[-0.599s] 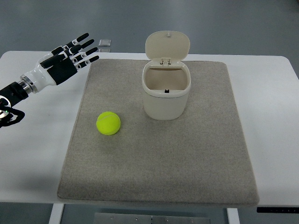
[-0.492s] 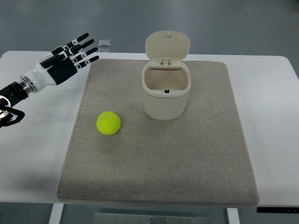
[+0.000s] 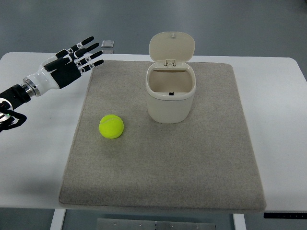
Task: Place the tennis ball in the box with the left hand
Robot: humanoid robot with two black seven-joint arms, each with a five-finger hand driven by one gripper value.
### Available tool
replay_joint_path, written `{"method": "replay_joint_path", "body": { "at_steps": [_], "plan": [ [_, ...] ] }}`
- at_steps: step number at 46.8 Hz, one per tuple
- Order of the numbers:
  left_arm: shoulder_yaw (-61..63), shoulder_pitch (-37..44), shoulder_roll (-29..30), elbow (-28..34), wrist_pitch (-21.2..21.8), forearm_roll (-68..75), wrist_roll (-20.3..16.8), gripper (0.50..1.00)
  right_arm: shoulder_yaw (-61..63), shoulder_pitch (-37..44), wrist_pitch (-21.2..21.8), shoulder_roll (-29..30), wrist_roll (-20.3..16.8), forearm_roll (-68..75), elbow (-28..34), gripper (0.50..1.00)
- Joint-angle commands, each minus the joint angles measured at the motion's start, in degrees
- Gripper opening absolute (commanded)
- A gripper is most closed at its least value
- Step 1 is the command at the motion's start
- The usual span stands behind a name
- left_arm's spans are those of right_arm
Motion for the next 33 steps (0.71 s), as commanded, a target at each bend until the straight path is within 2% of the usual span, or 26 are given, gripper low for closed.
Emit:
{"method": "replay_joint_path", "body": {
  "at_steps": [1,8,15,22,30,33],
  "plan": [
    [-0.1,0.1,0.2,0.0,-0.3,-0.1,-0.4,0.994,0.0,0.0,0.0,0.0,0.0,0.0,0.0,0.913],
    [0.1,0.7,0.8,0.2,-1.7,2.5,-1.0,0.994,0.0,0.0,0.0,0.0,0.0,0.0,0.0,0.911],
    [-0.7,0.5,3.0,0.2,-1.7,16.8,-2.6,0.994,0.0,0.0,0.0,0.0,0.0,0.1,0.0,0.913],
    [-0.8,0.5,4.8,-0.9,-1.7,31.2,-9.2,0.992,0.0,0.0,0.0,0.0,0.0,0.1,0.0,0.911],
    [-0.8,0.1,8.2,-5.6,-1.7,49.7,-15.0,0.992,-0.1,0.0,0.0,0.0,0.0,0.0,0.0,0.913],
    [-0.9,0.1,9.2,-7.1,-1.7,56.9,-18.3,0.992,0.0,0.0,0.0,0.0,0.0,0.1,0.0,0.913]
  ]
}}
